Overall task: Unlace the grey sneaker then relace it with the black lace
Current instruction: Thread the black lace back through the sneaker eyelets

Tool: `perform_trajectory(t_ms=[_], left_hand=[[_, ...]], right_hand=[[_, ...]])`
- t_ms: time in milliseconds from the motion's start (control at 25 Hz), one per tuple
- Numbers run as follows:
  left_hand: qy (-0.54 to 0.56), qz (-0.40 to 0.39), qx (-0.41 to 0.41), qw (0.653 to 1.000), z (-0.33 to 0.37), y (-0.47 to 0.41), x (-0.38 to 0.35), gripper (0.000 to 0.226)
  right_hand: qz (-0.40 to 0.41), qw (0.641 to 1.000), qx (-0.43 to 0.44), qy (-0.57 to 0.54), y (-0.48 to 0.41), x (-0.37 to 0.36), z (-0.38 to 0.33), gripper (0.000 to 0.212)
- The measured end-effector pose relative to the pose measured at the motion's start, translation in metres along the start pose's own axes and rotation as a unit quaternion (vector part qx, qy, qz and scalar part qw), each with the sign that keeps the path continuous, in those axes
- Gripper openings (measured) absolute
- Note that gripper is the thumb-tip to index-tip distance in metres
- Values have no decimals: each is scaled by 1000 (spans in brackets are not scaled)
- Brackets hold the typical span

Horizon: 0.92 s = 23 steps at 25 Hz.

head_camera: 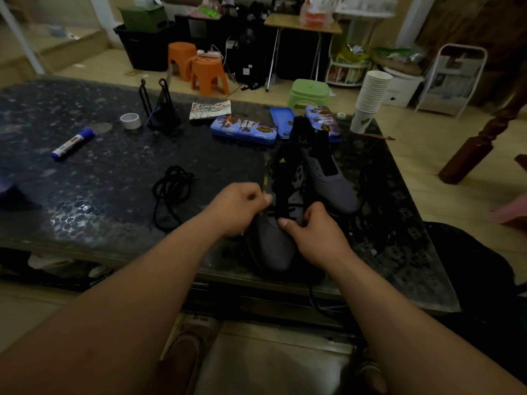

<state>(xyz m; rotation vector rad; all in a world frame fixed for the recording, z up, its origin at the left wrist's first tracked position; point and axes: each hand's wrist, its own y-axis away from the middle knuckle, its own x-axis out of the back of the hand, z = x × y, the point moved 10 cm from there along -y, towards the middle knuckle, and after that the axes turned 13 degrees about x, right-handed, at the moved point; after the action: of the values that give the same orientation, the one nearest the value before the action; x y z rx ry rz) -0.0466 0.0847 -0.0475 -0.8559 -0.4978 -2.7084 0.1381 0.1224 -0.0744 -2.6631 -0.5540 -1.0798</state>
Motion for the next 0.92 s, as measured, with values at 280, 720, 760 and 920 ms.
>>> perform_trajectory(t_ms=[280, 720, 760, 920], left_hand=[[547, 100, 130, 821, -59, -4, 62, 16], [192, 178, 65, 963, -22, -9, 76, 23], [365, 205, 117, 901, -43, -4, 95, 21], [213, 241, 221, 921, -91, -2, 118, 32]], right_hand=[[-12, 1000, -13, -26, -1, -2, 1, 45], [-16, 999, -15, -24, -1, 1, 1, 44], [-20, 999, -17, -28, 0, 0, 1, 44], [-42, 999, -18, -5, 0, 5, -1, 49]])
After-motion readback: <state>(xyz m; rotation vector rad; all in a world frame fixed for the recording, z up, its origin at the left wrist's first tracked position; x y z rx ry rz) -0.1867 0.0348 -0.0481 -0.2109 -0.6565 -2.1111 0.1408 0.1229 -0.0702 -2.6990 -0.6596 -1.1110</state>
